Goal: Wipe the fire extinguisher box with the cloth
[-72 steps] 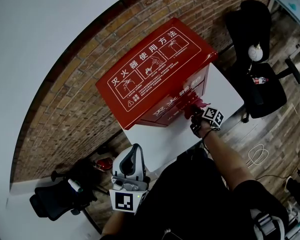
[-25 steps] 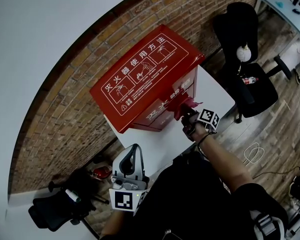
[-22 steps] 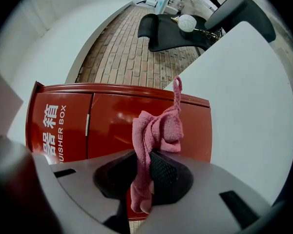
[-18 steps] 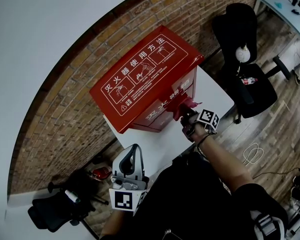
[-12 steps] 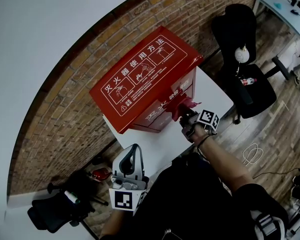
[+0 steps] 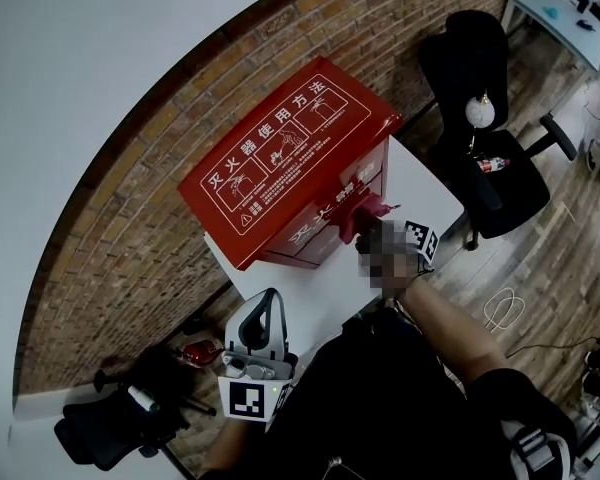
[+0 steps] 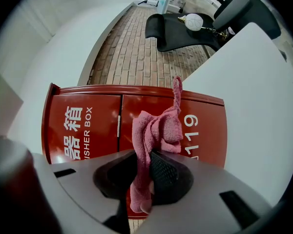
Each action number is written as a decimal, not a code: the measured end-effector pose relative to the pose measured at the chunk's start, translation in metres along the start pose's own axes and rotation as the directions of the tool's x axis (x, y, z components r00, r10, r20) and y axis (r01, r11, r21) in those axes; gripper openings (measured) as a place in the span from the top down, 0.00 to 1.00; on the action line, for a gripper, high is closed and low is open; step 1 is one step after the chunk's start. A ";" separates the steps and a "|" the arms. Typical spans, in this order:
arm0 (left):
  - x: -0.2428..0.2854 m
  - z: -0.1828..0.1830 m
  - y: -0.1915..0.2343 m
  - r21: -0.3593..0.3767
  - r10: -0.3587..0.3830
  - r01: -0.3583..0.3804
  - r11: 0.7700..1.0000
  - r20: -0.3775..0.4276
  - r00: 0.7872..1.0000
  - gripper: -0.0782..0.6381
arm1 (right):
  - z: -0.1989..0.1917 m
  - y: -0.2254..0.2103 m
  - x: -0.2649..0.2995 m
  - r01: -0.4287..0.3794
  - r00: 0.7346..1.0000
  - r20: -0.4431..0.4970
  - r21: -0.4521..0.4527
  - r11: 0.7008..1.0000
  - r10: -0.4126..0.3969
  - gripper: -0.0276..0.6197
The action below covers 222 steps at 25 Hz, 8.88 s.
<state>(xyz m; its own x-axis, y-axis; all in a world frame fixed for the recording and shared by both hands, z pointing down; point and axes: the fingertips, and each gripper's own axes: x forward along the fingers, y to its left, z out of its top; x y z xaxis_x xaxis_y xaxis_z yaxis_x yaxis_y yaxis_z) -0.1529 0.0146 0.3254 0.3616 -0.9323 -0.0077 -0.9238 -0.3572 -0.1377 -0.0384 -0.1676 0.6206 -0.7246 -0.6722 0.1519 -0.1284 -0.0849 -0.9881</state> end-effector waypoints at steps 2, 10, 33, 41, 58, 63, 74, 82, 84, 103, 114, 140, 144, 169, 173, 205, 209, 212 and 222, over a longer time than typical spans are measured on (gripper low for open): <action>0.001 0.000 0.000 0.001 -0.003 0.003 1.000 -0.001 1.000 0.84 | 0.000 0.004 -0.001 -0.007 1.000 0.001 0.000 1.000 0.007 0.84; 0.003 -0.005 0.001 -0.016 0.000 0.000 1.000 -0.014 1.000 0.84 | 0.000 0.025 -0.003 -0.044 0.999 0.002 0.000 0.999 0.044 0.84; 0.007 -0.004 0.002 -0.024 -0.010 0.010 1.000 0.003 1.000 0.84 | 0.002 0.071 -0.008 -0.102 0.994 0.026 0.026 0.994 0.102 0.84; 0.008 -0.004 0.002 -0.030 -0.010 0.010 1.000 0.001 1.000 0.84 | 0.000 0.088 -0.011 -0.124 0.992 0.029 0.024 0.992 0.123 0.84; 0.012 -0.005 0.002 -0.045 -0.017 0.017 0.999 0.010 1.000 0.84 | -0.002 0.161 -0.026 -0.268 0.963 0.003 -0.016 0.963 0.268 0.84; 0.012 -0.010 0.002 -0.050 -0.017 0.016 0.999 -0.027 0.999 0.84 | -0.004 0.177 -0.029 -0.297 0.955 -0.004 -0.024 0.954 0.297 0.84; 0.011 -0.006 0.001 -0.046 -0.014 0.014 0.999 -0.003 1.000 0.84 | -0.006 0.212 -0.035 -0.359 0.933 -0.015 -0.039 0.932 0.359 0.84; 0.006 -0.007 0.002 -0.047 -0.001 0.001 0.999 -0.015 1.000 0.84 | -0.006 0.232 -0.039 -0.394 0.919 -0.018 -0.049 0.918 0.394 0.84; 0.005 -0.008 0.003 -0.049 0.003 -0.003 0.999 -0.016 1.000 0.84 | -0.006 0.238 -0.040 -0.407 0.914 -0.019 -0.050 0.912 0.406 0.84; -0.007 -0.010 0.010 -0.056 0.013 -0.013 0.998 -0.011 1.000 0.84 | -0.024 0.242 -0.039 -0.420 0.907 -0.026 -0.043 0.906 0.420 0.84; -0.014 -0.012 0.014 -0.053 0.007 -0.008 0.999 -0.020 1.000 0.84 | -0.057 0.244 -0.035 -0.422 0.905 -0.081 -0.025 0.906 0.418 0.84; -0.032 -0.023 0.029 -0.059 -0.022 0.021 0.998 -0.022 1.000 0.84 | -0.087 0.235 -0.030 -0.409 0.911 -0.088 -0.083 0.909 0.402 0.84; -0.035 -0.026 0.033 -0.059 -0.025 0.024 0.998 -0.017 1.000 0.84 | -0.088 0.228 -0.029 -0.407 0.913 -0.074 -0.093 0.909 0.402 0.84; -0.034 -0.037 0.043 -0.074 -0.077 0.077 0.994 0.008 0.997 0.84 | -0.081 0.139 -0.011 -0.230 0.973 0.003 -0.084 0.969 0.231 0.84; -0.035 -0.038 0.044 -0.072 -0.080 0.080 0.994 0.002 0.997 0.84 | -0.080 0.125 -0.009 -0.200 0.979 0.014 -0.072 0.977 0.201 0.84; -0.034 -0.048 0.054 -0.075 -0.080 0.078 0.994 -0.026 0.996 0.84 | -0.075 0.042 0.005 -0.037 0.999 0.032 -0.023 0.999 0.038 0.84; -0.036 -0.049 0.056 -0.077 -0.077 0.075 0.994 -0.030 0.997 0.84 | -0.075 0.041 0.006 -0.034 0.999 0.031 -0.029 0.999 0.035 0.84; -0.037 -0.050 0.057 -0.078 -0.076 0.073 0.994 -0.031 0.997 0.84 | -0.075 0.039 0.006 -0.030 0.999 0.034 -0.038 0.999 0.031 0.84; -0.039 -0.051 0.059 -0.081 -0.071 0.069 0.994 -0.026 0.997 0.84 | -0.078 0.018 0.006 0.039 0.999 0.038 -0.031 0.999 -0.038 0.84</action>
<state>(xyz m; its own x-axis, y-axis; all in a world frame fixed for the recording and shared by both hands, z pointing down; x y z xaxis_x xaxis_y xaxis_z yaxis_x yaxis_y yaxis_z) -0.2275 0.0266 0.3683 0.4228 -0.9058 0.0282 -0.9040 -0.4237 -0.0571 -0.0976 -0.1162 0.6053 -0.6930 -0.6959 0.1882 -0.1774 -0.0884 -0.9802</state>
